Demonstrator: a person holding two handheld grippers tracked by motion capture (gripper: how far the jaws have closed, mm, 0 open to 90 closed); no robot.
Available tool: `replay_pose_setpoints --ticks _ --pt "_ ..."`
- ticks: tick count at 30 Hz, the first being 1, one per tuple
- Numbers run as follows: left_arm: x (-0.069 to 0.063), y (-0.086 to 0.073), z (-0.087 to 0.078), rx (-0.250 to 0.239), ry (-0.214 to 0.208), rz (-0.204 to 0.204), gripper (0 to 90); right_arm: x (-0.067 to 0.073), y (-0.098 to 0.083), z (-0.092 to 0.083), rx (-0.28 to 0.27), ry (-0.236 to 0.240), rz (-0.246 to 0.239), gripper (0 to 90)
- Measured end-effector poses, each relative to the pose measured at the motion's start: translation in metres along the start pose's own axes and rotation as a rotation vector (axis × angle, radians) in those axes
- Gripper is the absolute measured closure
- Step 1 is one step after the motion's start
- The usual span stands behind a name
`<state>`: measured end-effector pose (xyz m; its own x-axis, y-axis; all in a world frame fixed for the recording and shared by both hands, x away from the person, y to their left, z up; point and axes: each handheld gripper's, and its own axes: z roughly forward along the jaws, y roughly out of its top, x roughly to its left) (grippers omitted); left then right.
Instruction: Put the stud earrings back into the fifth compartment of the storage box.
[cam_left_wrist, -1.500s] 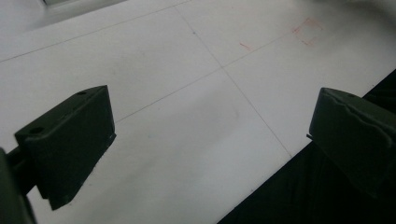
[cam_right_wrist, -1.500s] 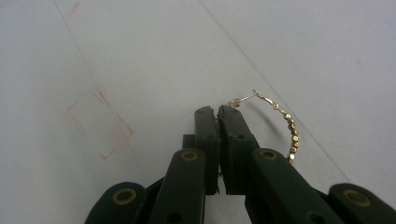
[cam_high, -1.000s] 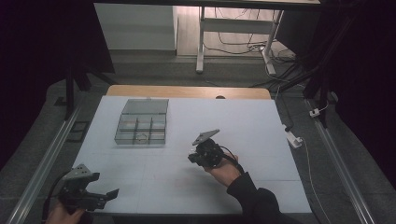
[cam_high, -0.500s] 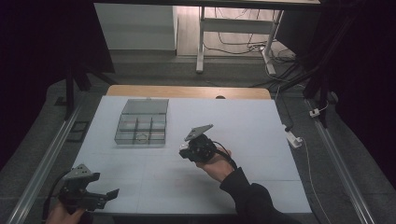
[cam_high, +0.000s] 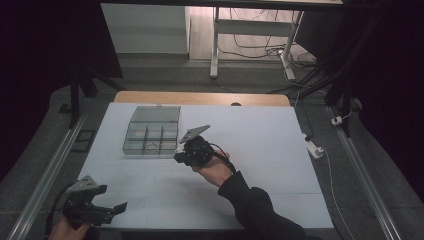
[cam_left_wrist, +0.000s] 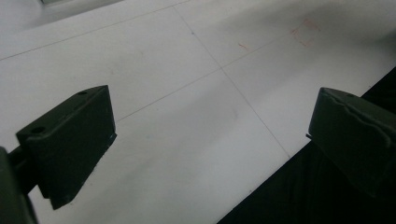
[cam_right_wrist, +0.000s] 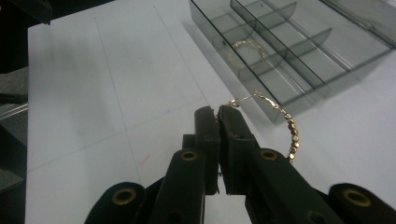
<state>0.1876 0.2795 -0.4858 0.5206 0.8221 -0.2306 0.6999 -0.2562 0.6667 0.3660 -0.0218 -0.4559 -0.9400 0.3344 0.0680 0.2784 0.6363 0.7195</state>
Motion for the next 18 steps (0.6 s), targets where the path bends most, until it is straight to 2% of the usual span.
replay_pose_setpoints --ticks 5,18 --pt "0.000 0.000 0.000 -0.003 -0.002 0.001 0.9 0.001 0.013 0.013 -0.005 0.004 -0.031 86.7" --pt "0.000 0.000 0.000 -0.004 -0.006 0.002 1.0 -0.007 0.036 0.047 -0.027 -0.027 -0.040 86.6"
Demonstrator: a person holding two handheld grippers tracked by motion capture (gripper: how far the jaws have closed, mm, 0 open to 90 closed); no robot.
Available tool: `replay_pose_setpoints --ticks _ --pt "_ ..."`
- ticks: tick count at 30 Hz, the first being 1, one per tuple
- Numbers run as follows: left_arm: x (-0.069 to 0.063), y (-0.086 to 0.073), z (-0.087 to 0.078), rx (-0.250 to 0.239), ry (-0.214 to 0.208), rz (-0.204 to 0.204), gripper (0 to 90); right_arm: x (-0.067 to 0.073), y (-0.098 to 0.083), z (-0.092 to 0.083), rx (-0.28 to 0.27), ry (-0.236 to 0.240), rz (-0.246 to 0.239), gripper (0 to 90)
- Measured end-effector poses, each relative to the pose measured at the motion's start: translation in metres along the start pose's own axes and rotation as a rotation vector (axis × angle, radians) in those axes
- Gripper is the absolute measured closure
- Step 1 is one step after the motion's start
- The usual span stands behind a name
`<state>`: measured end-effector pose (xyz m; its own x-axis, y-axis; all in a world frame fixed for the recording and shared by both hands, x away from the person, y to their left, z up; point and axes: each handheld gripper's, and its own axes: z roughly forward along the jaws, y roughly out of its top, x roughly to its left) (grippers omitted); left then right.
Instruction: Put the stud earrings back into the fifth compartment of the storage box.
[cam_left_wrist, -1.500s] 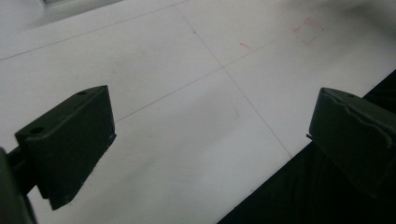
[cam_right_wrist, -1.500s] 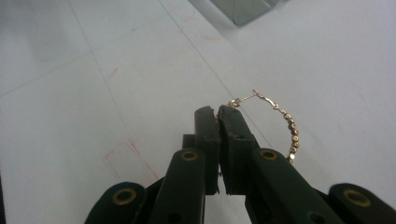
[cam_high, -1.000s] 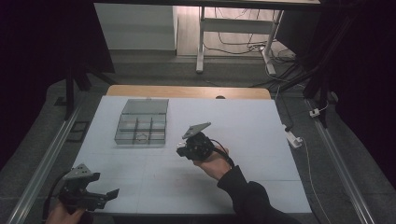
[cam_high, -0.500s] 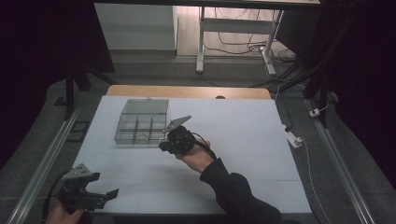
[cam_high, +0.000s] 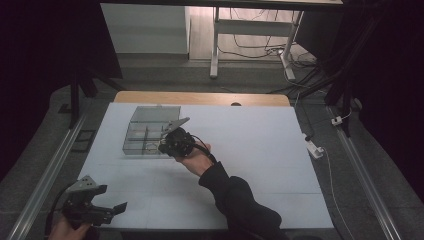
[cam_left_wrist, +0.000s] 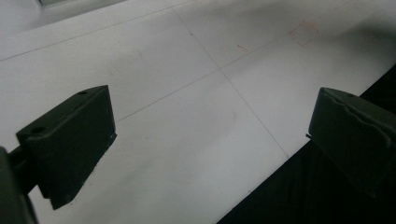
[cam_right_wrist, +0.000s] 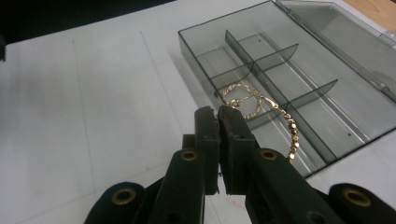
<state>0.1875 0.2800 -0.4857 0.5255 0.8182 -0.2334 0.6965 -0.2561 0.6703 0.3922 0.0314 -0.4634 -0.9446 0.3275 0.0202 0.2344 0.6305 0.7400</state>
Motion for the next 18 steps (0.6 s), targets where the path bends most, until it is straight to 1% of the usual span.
replay_pose_setpoints --ticks 4,11,18 --pt "0.000 0.000 0.000 0.000 0.000 0.002 1.0 -0.002 0.006 0.011 -0.003 -0.004 0.001 86.6" --pt "0.000 0.000 0.000 0.000 -0.003 0.002 1.0 -0.003 0.014 0.029 0.000 -0.013 -0.018 86.6" --pt "0.000 0.000 0.000 0.000 -0.004 0.002 1.0 -0.006 0.020 0.045 -0.003 -0.021 -0.014 86.6"
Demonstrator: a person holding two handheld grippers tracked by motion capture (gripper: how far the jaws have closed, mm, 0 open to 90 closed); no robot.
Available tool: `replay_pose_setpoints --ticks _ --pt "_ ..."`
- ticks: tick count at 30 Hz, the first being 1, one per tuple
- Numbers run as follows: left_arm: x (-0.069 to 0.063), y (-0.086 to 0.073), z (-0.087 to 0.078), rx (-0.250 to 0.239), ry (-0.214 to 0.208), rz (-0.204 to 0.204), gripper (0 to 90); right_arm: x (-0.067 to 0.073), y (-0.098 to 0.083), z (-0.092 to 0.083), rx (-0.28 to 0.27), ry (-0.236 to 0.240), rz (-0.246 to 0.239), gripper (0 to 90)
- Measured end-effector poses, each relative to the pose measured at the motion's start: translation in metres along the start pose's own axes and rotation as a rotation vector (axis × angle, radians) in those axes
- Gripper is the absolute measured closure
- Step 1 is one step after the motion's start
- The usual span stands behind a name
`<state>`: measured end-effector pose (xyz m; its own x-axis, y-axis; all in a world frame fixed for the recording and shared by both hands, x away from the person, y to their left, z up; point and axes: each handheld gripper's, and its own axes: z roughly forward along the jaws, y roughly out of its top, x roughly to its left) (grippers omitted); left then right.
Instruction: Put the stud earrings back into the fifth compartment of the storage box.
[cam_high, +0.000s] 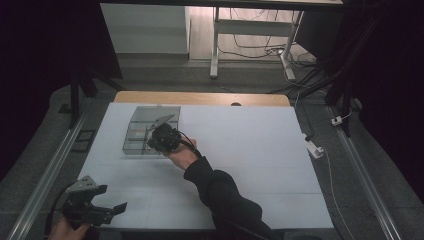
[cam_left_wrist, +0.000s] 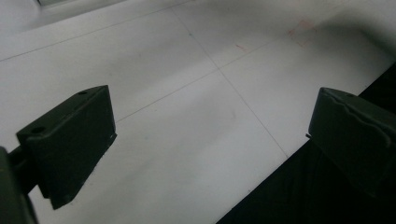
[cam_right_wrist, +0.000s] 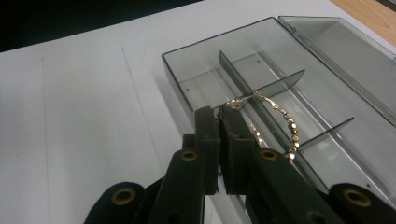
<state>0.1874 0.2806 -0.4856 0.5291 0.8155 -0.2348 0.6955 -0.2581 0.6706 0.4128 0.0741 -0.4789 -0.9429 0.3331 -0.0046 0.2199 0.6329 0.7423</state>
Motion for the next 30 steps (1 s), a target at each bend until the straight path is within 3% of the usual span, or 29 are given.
replay_pose_setpoints --ticks 10,19,27,30 --pt "0.000 0.000 0.000 -0.001 -0.003 0.002 1.0 -0.003 0.003 0.017 0.008 -0.016 -0.004 86.4" --pt "0.000 0.000 0.000 -0.003 -0.005 0.001 1.0 -0.006 -0.003 0.028 0.019 -0.018 0.021 85.0" --pt "0.000 0.000 -0.001 -0.004 -0.003 0.004 0.9 -0.005 -0.001 0.014 -0.008 -0.047 0.034 66.3" --pt "0.000 0.000 0.000 -0.003 -0.003 0.005 0.9 -0.005 -0.001 0.004 -0.002 -0.028 0.075 54.7"
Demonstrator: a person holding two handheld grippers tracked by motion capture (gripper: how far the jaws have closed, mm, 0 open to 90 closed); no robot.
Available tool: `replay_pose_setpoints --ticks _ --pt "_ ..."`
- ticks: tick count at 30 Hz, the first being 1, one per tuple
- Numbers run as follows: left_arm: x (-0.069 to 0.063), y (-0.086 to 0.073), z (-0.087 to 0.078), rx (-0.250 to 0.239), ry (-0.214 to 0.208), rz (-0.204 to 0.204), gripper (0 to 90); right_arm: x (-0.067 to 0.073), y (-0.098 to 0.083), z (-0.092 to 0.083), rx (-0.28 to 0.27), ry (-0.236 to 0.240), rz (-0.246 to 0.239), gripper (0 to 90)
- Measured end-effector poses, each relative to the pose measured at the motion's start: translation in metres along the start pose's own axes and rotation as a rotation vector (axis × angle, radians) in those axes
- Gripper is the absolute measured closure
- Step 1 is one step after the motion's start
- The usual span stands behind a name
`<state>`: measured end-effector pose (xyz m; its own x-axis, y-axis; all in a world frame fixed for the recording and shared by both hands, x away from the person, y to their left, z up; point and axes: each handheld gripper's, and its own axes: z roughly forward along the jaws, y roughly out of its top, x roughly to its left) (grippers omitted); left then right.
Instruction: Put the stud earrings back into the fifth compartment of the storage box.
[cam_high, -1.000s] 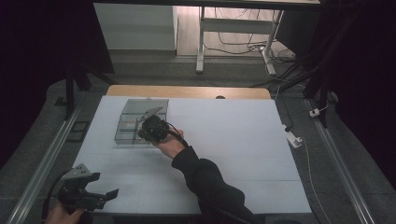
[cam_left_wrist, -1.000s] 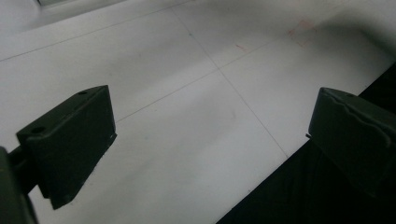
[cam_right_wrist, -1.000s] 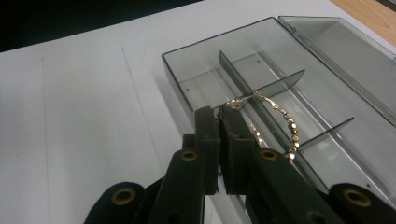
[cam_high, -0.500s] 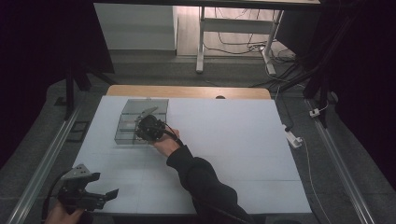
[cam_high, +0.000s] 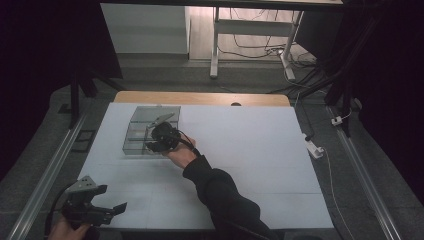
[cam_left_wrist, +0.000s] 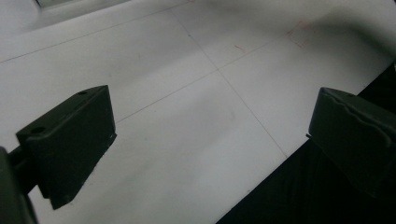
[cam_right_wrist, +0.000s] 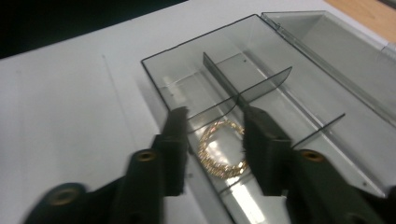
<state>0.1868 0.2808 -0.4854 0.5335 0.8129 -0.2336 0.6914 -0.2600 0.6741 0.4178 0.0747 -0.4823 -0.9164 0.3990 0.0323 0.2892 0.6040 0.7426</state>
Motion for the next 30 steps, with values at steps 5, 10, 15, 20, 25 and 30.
replay_pose_setpoints --ticks 5,10,15,20,25,30 --pt "-0.001 0.000 0.000 0.003 0.002 0.001 0.9 0.002 -0.007 -0.016 0.016 0.030 0.038 37.7" --pt "-0.001 0.001 0.001 0.005 0.004 0.002 0.9 0.006 -0.019 -0.031 0.036 0.034 0.027 23.2" --pt "-0.001 0.001 0.001 0.007 0.005 0.002 0.9 0.010 -0.031 -0.049 0.057 0.043 0.042 13.4" --pt "-0.001 0.001 0.002 0.009 0.007 0.000 1.0 0.012 -0.043 -0.069 0.054 0.047 0.055 7.7" --pt "-0.001 0.002 0.002 0.009 0.006 0.000 0.9 0.013 -0.055 -0.089 0.044 0.042 0.061 5.4" --pt "0.000 0.002 0.002 0.009 0.005 -0.002 0.9 0.011 -0.069 -0.112 0.029 0.052 0.072 3.6"
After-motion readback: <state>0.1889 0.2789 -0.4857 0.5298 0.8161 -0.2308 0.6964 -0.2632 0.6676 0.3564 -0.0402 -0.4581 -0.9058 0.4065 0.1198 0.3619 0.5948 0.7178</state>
